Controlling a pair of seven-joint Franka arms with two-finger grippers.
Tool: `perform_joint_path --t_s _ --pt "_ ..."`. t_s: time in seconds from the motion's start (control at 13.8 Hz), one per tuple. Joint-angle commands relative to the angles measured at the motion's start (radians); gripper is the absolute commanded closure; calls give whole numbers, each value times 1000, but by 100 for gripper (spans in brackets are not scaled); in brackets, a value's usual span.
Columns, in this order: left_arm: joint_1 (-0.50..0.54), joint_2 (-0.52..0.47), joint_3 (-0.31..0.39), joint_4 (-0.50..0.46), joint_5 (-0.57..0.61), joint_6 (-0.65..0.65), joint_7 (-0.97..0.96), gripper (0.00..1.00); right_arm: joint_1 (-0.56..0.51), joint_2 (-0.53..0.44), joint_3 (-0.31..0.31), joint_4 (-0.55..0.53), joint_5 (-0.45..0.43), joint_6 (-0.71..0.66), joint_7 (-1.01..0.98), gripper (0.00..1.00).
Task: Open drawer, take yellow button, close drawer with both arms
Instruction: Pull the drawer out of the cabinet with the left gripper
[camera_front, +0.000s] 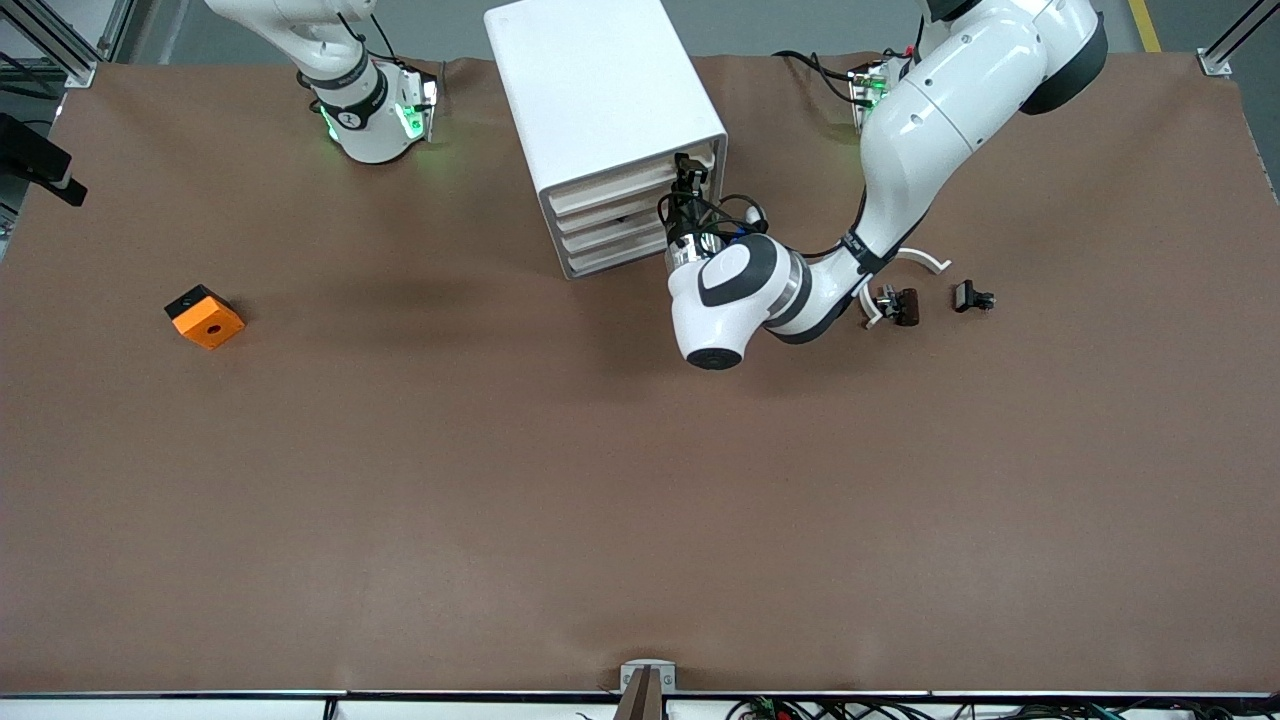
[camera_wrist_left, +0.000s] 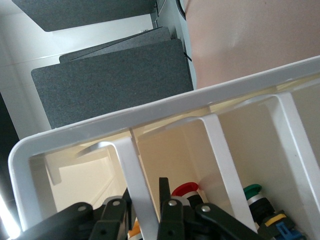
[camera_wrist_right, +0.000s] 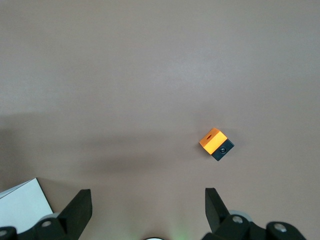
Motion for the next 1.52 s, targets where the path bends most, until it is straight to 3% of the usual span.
perform_joint_path --t_s 0.0,0.36,0.79,1.01,1.45 --pt "-3 2 55 24 11 2 -24 79 -6 2 4 19 -11 -1 -4 0" --pt "1 -2 87 58 8 -2 -28 79 -21 44 3 41 -6 0 12 0" --pt "32 -8 90 98 14 -7 -29 79 -26 174 6 44 -8 6 -4 0" --pt "40 -13 125 113 13 -7 -31 79 -29 260 8 62 -12 11 -5 0" --pt "38 -16 173 176 25 -42 -38 79 12 273 12 64 -14 40 45 0"
